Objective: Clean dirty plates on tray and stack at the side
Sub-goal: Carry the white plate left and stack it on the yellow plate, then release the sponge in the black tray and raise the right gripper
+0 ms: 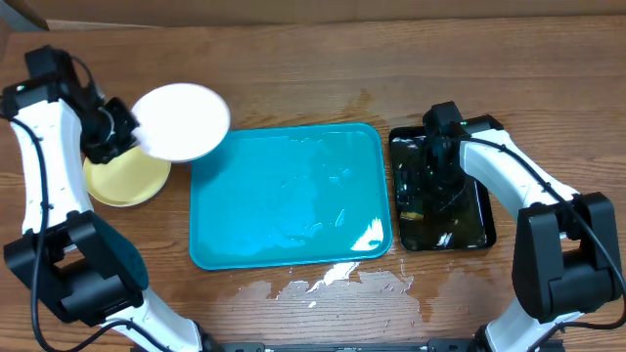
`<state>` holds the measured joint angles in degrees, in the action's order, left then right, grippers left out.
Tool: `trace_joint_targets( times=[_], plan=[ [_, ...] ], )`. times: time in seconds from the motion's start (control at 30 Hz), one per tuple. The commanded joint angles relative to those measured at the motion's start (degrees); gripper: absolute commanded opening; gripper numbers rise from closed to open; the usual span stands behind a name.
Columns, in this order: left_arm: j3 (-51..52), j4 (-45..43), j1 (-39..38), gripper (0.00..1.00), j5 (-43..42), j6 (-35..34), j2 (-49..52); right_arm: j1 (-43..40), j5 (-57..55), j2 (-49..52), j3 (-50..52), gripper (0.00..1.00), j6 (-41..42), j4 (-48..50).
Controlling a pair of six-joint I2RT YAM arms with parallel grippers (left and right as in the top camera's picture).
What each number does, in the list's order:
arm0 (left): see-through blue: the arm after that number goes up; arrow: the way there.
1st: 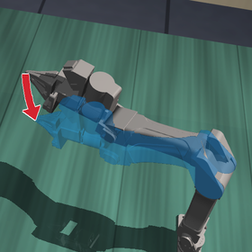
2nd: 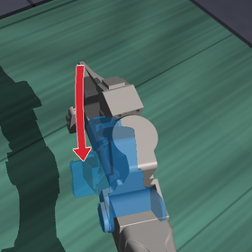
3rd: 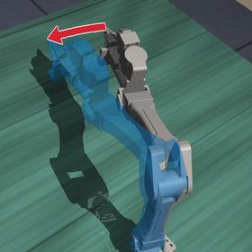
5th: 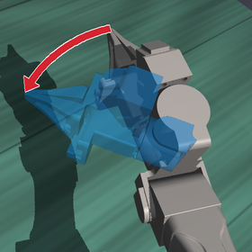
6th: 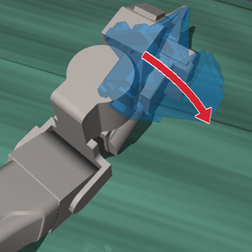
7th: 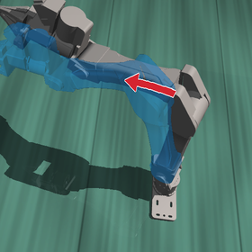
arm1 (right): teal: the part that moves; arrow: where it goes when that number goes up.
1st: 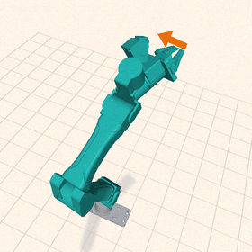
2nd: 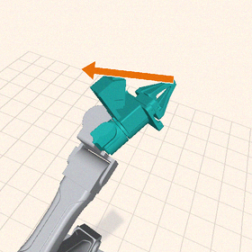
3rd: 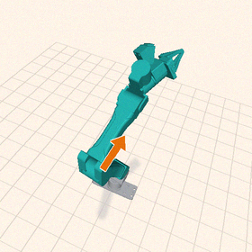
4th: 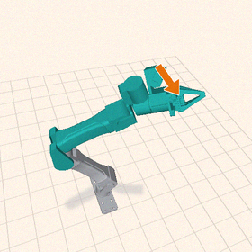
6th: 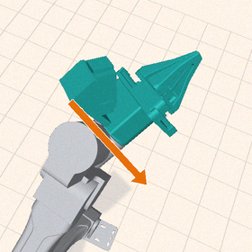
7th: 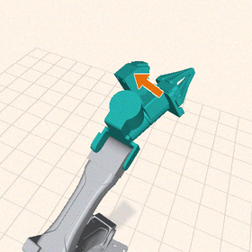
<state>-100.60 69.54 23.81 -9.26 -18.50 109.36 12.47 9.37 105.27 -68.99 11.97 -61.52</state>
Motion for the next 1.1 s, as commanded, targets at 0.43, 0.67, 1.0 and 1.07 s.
trace_joint_targets(
  times=[0.43,0.67,1.0,1.07],
  plan=[
    [-1.46,-0.68,11.32,0.04,11.37,-5.77,-1.38,0.33,0.50,-0.48,0.13,1.00,0.20,0.17],
    [-1.46,-1.01,11.80,0.40,11.34,-5.75,-1.38,0.33,0.50,-0.48,0.13,1.00,0.20,0.11],
    [-1.46,-0.76,11.41,1.00,9.09,-6.19,-1.38,-0.63,-0.98,-0.48,-3.98,1.00,-0.02,0.42],
    [-1.46,-0.79,11.37,1.00,9.27,-6.16,-1.38,-0.92,-0.96,-0.48,-5.81,1.00,-0.02,1.88]
  ],
)
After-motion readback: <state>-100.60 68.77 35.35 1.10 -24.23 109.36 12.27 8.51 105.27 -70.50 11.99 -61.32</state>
